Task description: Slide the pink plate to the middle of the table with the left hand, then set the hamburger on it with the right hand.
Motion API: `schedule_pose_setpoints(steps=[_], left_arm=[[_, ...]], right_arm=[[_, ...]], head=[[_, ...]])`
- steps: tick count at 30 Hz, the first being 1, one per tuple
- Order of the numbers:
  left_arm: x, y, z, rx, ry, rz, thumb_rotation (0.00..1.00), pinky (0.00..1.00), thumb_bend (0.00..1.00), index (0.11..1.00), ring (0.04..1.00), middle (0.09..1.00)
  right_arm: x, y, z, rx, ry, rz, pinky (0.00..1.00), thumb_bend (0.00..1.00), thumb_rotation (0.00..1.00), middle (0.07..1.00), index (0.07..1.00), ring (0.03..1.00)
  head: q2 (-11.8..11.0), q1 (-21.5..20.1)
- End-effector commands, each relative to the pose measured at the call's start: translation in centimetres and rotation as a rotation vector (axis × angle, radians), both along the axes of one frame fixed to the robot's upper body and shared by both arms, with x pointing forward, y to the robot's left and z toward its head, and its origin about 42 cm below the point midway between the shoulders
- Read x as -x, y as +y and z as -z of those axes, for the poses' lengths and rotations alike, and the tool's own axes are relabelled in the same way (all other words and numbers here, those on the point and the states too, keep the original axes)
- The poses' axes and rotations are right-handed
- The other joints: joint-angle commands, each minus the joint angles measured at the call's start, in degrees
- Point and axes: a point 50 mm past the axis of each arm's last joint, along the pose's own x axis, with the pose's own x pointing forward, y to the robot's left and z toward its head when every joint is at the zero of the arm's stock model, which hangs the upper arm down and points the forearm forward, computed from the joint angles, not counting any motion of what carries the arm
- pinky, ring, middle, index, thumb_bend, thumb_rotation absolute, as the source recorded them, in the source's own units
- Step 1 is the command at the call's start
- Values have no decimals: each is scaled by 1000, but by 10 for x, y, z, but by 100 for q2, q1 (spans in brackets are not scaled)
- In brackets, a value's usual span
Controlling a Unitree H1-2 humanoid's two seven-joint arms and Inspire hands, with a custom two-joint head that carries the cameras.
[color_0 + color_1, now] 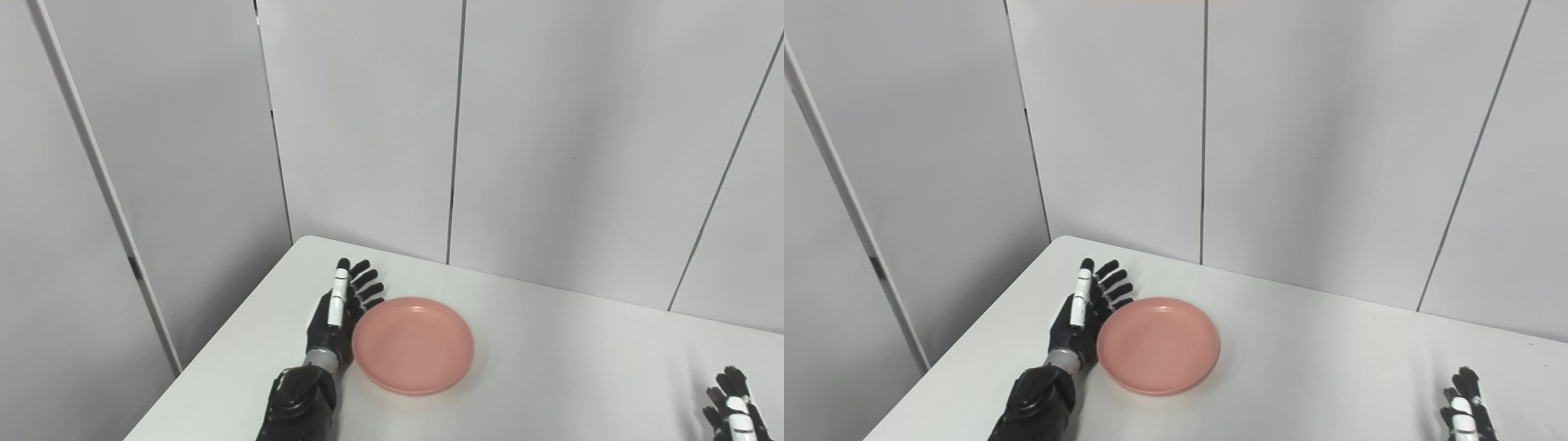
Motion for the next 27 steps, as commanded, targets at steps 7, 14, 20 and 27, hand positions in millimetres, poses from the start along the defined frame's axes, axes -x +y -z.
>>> schedule_pose_setpoints(steps=[7,14,20,27], left_arm=[[-13,-47,4,3,-6,112,974,845,665,869,891,904],[-8,-73,9,12,15,147,1000,914,648,903,931,938],[2,-99,18,42,21,196,987,901,636,878,917,913],[9,-112,19,28,24,221,979,892,615,869,897,893]], right_arm=[[-5,7,-22,3,-100,-3,1000,535,886,993,972,996],[-2,16,-25,-24,-110,5,1000,477,859,981,953,992],[6,25,-26,-56,-89,-5,1000,388,883,970,948,977],[3,36,-26,-81,-86,-17,1000,538,811,952,941,967]], head=[[70,-214],[265,-826],[461,-1559],[642,-2348]])
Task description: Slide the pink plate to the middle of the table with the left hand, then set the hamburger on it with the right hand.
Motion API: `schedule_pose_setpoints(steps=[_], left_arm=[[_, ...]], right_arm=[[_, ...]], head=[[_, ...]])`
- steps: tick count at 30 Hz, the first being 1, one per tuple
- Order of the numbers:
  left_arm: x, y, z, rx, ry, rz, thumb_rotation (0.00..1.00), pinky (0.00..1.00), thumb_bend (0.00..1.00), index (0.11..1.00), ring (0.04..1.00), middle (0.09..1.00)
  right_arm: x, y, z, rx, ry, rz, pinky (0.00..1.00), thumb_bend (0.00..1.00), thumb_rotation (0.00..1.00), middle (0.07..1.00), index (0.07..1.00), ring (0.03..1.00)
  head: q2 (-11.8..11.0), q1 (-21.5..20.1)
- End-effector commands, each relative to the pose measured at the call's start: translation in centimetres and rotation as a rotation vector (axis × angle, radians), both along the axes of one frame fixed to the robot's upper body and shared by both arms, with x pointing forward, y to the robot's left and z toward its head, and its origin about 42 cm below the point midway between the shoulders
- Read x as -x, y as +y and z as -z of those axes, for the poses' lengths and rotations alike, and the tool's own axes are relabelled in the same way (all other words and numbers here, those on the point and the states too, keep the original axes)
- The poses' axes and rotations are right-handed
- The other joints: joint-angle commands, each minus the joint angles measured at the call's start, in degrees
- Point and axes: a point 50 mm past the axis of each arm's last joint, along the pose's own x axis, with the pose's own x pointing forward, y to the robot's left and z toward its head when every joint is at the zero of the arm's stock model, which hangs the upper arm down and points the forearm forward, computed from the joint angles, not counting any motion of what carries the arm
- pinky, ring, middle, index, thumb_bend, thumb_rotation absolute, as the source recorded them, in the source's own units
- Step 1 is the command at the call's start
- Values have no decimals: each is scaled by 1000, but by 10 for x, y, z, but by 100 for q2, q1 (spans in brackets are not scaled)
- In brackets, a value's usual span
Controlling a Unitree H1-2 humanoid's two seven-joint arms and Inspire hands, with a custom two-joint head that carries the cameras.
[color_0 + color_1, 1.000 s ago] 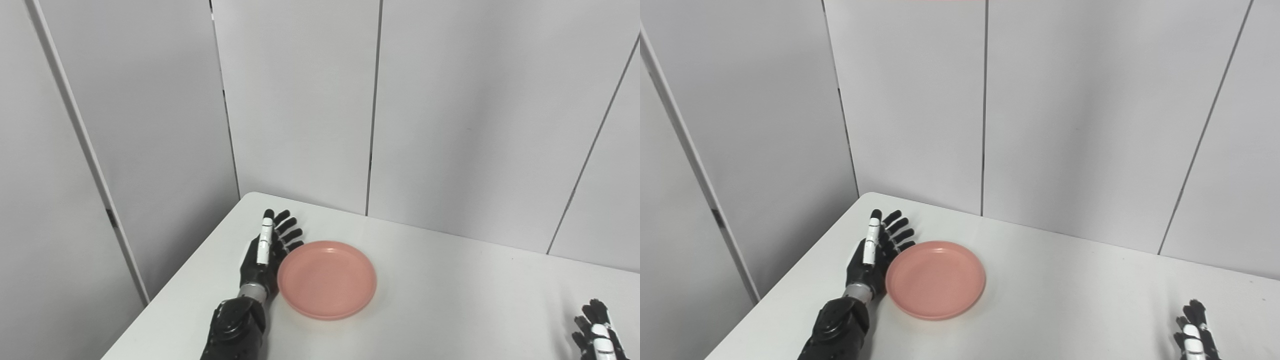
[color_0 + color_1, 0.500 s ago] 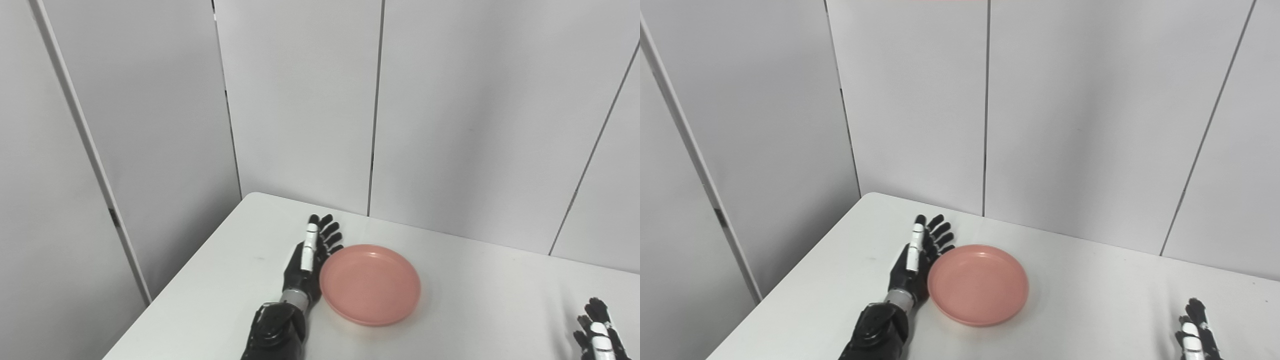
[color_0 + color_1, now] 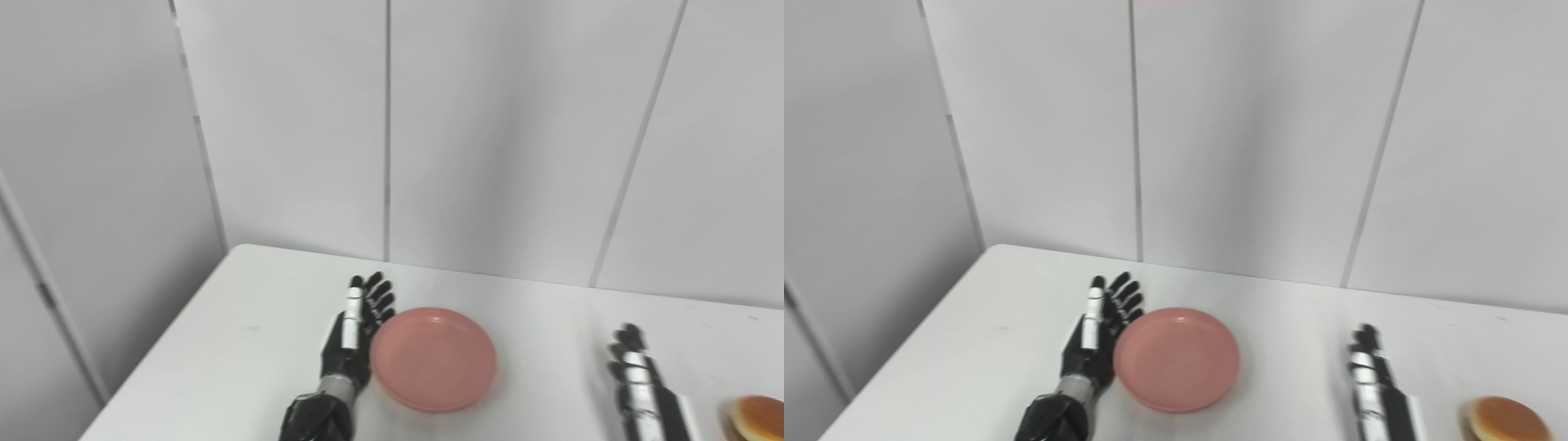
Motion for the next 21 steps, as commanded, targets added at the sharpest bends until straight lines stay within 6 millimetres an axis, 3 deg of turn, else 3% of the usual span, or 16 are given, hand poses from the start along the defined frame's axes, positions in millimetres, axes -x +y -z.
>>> schedule_pose_setpoints(steps=[1,6,13,18,21], left_arm=[[6,-4,10,-26,42,22,979,882,617,868,889,887],[13,-8,13,-41,39,64,951,899,634,864,890,889],[18,-15,18,-49,42,104,985,936,620,878,907,905],[20,-25,20,-20,46,114,974,939,620,889,923,916],[19,-28,21,-21,41,119,982,921,607,892,927,919]], right_arm=[[-6,8,-13,-19,-60,-8,1000,570,798,943,935,955],[-9,17,-14,-3,-60,-36,1000,623,768,953,960,966],[-12,20,-22,-3,-62,-61,1000,645,681,944,945,983],[-24,-11,-36,145,-89,-11,1000,677,700,926,931,969],[-38,-35,-37,181,-107,43,1000,775,628,847,912,952]], head=[[5,-139],[49,-664],[72,-959],[130,-1113],[104,-1173]])
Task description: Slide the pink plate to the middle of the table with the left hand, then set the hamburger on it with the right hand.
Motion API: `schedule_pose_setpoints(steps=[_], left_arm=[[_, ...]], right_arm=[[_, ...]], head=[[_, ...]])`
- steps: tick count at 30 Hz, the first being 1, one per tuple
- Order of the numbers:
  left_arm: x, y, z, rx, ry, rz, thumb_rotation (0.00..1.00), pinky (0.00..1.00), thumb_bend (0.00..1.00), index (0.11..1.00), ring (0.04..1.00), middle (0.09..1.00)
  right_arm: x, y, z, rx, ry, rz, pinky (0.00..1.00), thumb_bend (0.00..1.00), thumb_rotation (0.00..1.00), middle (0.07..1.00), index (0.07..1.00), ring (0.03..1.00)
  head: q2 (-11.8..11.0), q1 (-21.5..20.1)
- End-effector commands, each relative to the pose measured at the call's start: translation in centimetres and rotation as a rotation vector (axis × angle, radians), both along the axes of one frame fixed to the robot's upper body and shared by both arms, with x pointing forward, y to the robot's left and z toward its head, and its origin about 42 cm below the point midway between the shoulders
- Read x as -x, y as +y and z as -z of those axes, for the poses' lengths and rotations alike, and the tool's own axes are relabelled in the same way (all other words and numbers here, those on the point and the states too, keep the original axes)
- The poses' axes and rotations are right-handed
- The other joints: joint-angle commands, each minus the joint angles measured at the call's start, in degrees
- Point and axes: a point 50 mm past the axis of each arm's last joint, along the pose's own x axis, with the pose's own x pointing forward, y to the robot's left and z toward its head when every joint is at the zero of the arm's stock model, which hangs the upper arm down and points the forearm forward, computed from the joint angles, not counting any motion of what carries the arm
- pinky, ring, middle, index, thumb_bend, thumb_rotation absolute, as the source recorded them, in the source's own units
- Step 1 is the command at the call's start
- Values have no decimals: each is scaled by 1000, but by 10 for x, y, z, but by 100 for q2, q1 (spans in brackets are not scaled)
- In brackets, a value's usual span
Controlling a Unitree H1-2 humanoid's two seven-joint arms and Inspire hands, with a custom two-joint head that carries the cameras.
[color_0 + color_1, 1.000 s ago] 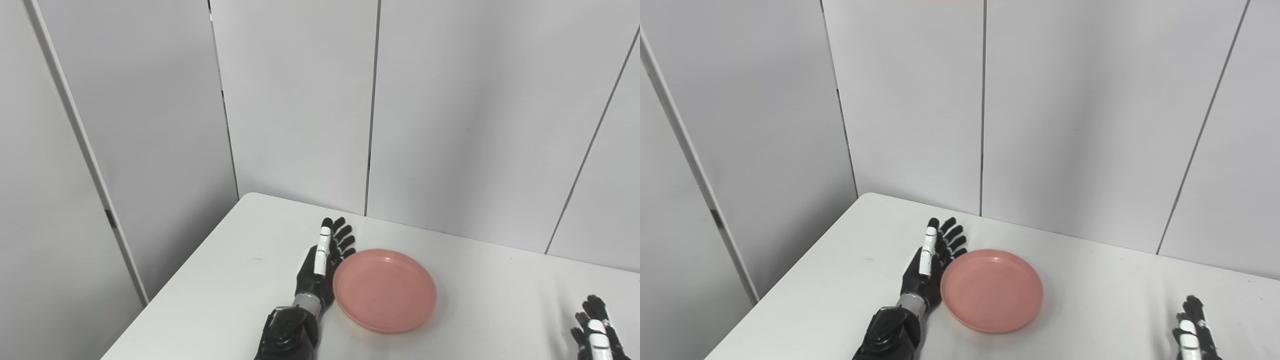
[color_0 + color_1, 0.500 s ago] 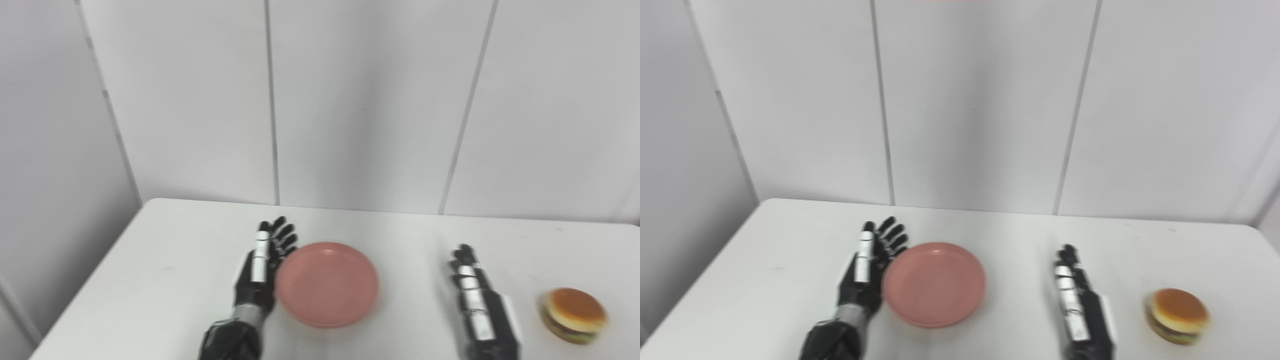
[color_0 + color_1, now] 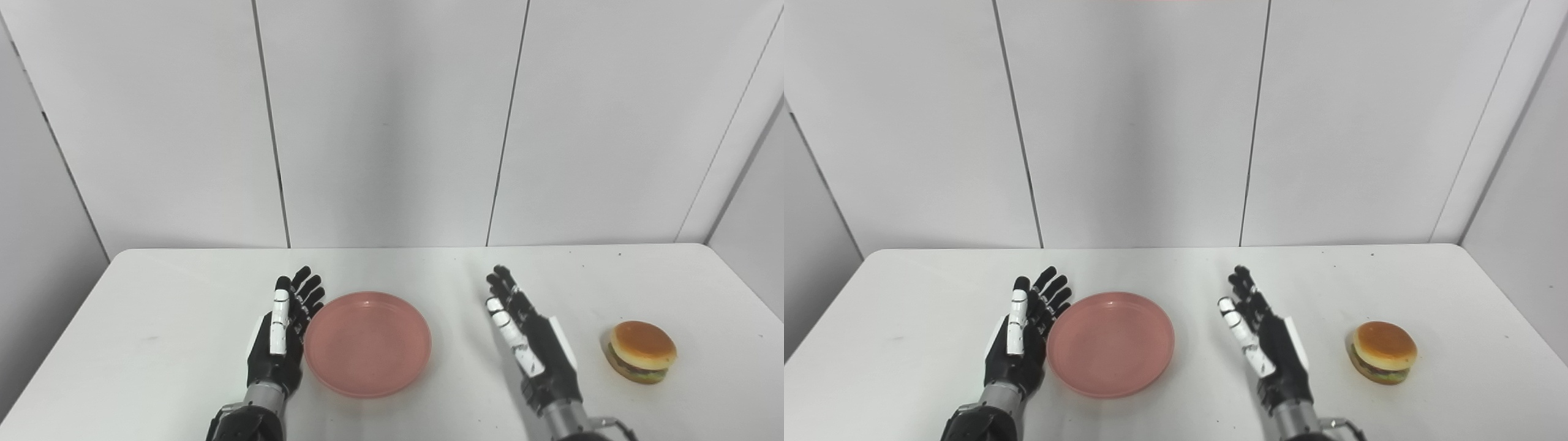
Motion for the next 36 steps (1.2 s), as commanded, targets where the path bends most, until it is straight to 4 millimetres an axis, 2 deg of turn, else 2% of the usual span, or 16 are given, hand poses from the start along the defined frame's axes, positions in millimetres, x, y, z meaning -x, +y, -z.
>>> schedule_pose_setpoints(steps=[1,5,7,8,9,12,15,17,18,21,24,26,29,35,36], left_arm=[[5,-9,16,-6,59,20,986,913,606,893,925,918],[4,-13,18,-13,49,19,999,893,610,893,920,919],[3,-14,18,-2,47,25,991,899,614,895,926,924],[2,-15,17,3,47,27,982,901,608,894,929,925],[1,-16,17,-6,43,26,979,902,606,893,931,926],[-1,-16,18,-29,36,23,998,920,608,895,929,928],[-1,-16,17,-32,27,23,999,947,608,901,934,931],[-1,-15,17,-34,21,16,998,962,606,902,941,932],[-1,-15,17,-36,18,14,994,961,609,900,944,932],[-1,-15,19,-43,17,10,997,974,616,902,961,940],[-1,-14,20,-49,8,12,1000,982,615,902,967,944],[0,-13,20,-54,-3,15,1000,990,603,915,980,954],[1,-11,21,-59,-5,13,1000,997,604,929,989,963],[2,-3,22,-74,-6,4,1000,1000,609,959,995,971],[2,-1,21,-78,-7,6,1000,1000,617,967,999,976]], right_arm=[[-14,-18,-22,25,-99,29,1000,788,616,838,914,947],[-21,-48,-39,95,-113,24,980,760,587,844,943,922],[-23,-63,-45,128,-112,13,995,756,626,870,953,945],[-23,-69,-47,134,-114,11,977,742,637,858,894,940],[-24,-79,-49,139,-115,16,970,737,640,853,873,938],[-24,-98,-53,153,-116,26,906,746,639,804,889,882],[-19,-122,-67,277,-133,34,844,761,625,782,893,835],[-15,-137,-78,370,-141,12,769,726,555,765,886,785],[-13,-143,-83,394,-139,4,715,706,452,761,863,760],[-4,-160,-94,495,-105,10,700,742,365,780,857,759],[5,-170,-105,577,-79,25,703,759,333,793,860,763],[12,-174,-112,660,-70,55,760,785,319,827,867,819],[21,-178,-121,846,-43,113,787,808,433,893,875,874],[30,-178,-128,998,41,145,775,825,416,922,880,887],[31,-178,-128,1017,58,152,798,850,423,927,885,903]], head=[[-42,-20],[-37,-3],[-65,-6],[-65,-6],[-98,-38],[-117,-150],[-132,-270],[-137,-329],[-138,-379],[-123,-432],[-120,-499],[-120,-541],[-117,-609],[-132,-989],[-132,-989]])
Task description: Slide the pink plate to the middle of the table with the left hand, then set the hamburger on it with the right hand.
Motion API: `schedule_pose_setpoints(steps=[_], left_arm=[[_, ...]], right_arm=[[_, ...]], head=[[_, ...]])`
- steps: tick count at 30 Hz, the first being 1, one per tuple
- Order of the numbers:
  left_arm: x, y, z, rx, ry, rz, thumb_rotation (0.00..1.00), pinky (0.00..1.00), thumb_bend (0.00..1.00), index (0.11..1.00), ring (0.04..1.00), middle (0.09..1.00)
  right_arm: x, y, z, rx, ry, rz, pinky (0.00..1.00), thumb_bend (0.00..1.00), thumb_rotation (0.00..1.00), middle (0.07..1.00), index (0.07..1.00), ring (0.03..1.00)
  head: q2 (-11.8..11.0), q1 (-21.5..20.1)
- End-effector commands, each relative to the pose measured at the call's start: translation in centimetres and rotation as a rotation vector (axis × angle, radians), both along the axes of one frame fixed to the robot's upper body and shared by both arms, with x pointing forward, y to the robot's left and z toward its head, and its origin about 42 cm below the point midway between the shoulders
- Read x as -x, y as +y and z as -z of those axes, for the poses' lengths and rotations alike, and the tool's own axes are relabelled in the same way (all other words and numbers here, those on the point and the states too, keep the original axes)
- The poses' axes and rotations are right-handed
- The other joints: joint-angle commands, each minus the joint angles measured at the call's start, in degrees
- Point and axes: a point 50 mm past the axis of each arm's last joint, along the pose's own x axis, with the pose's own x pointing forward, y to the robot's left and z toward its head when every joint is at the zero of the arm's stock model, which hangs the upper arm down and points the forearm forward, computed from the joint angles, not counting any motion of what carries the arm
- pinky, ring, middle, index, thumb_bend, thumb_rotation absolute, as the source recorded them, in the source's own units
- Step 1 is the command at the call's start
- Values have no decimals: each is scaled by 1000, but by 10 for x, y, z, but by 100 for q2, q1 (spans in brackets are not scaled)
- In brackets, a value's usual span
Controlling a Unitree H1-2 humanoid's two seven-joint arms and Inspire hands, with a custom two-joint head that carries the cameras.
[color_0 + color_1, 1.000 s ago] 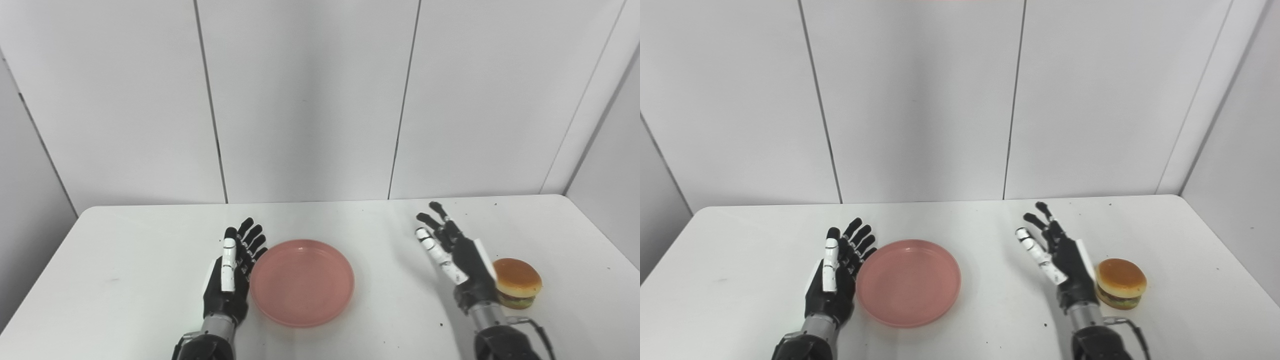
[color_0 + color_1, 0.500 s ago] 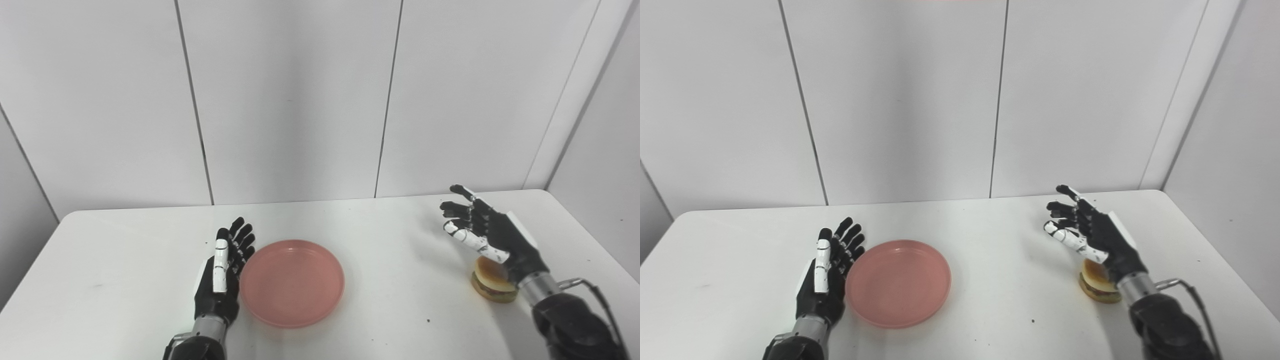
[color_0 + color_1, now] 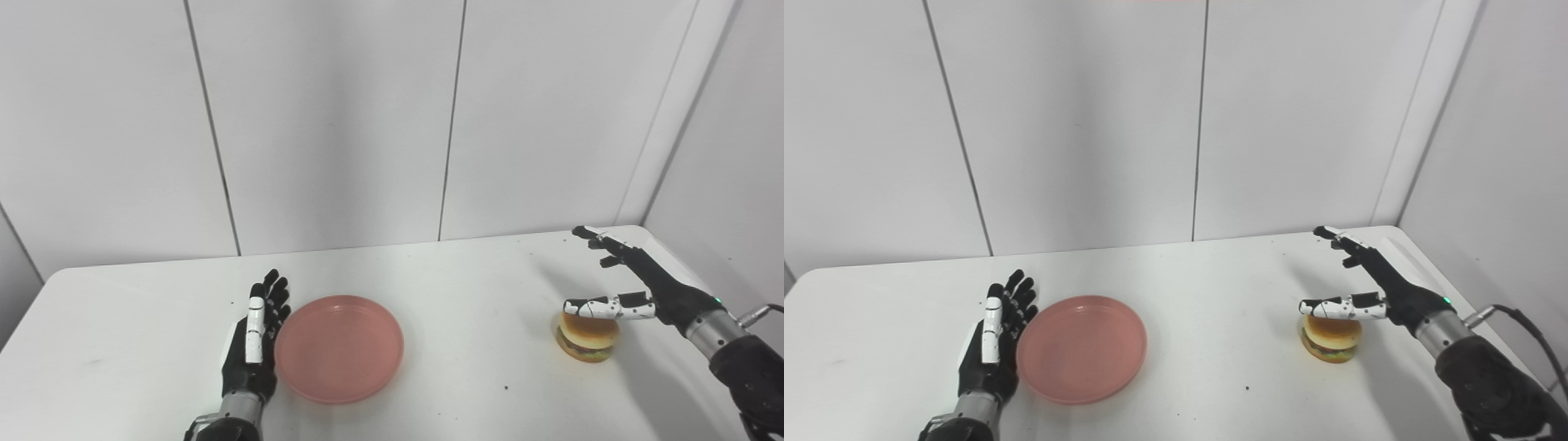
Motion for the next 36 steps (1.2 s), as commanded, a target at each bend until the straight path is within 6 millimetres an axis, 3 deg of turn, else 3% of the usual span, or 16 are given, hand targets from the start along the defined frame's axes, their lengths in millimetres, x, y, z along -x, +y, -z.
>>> schedule_pose_setpoints(steps=[1,12,16,21,29,31,35,36], left_arm=[[8,11,16,-19,45,-1,1000,1000,619,970,1000,981],[8,20,15,-20,22,-4,1000,1000,635,946,1000,976],[9,19,14,-24,17,-3,1000,1000,643,940,1000,981],[12,19,13,-17,16,0,1000,1000,632,941,1000,988],[14,17,14,-6,19,4,1000,1000,641,956,1000,992],[14,17,14,-1,22,6,1000,1000,644,963,1000,996],[14,16,15,-7,25,3,1000,1000,645,964,1000,992],[14,15,15,-8,25,3,1000,1000,644,962,1000,993]], right_arm=[[1,-1,-19,87,-10,31,810,869,406,926,888,911],[-16,-5,-4,197,135,44,860,973,396,929,887,946],[-26,-8,7,163,157,31,819,990,393,923,883,922],[-34,-13,20,208,190,22,783,1000,459,916,889,905],[-48,-12,38,170,165,68,795,958,346,903,853,881],[-51,-12,43,160,132,74,765,921,306,858,830,823],[-55,-13,47,145,75,75,564,819,128,701,742,613],[-55,-13,48,145,55,76,518,668,52,578,686,559]], head=[[-1,-87],[73,-240],[89,-236],[106,-239],[138,-204],[143,-189],[141,-173],[141,-173]])
